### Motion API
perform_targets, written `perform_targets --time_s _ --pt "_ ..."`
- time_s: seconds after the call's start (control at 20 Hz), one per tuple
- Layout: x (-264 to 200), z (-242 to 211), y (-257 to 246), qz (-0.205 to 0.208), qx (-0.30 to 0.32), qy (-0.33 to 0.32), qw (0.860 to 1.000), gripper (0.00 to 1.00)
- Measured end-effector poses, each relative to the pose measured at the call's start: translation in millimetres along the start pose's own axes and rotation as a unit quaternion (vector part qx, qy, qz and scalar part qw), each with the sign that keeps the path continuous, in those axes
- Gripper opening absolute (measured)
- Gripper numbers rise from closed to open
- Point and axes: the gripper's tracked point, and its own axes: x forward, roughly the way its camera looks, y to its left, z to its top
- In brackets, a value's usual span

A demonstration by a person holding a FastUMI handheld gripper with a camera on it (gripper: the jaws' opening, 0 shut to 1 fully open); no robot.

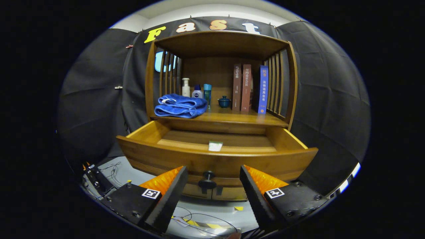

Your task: Pull open the drawer, take out the items inside it, and place them on the countertop above the cabinet.

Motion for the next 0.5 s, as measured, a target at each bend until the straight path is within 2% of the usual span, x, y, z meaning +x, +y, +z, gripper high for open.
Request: perform_targets --time_s 0.15,0.3,0.4,0.5 --pt "8.4 29.3 0.9 0.016 0.029 0.055 0.998 0.99" --pt "41.3 49.1 0.8 0.024 0.037 0.115 0.992 0.99" --pt "67.9 55.1 6.4 0.036 0.058 0.159 0.985 0.99" --pt "95.5 50.9 4.6 0.029 0.07 0.204 0.976 0.99"
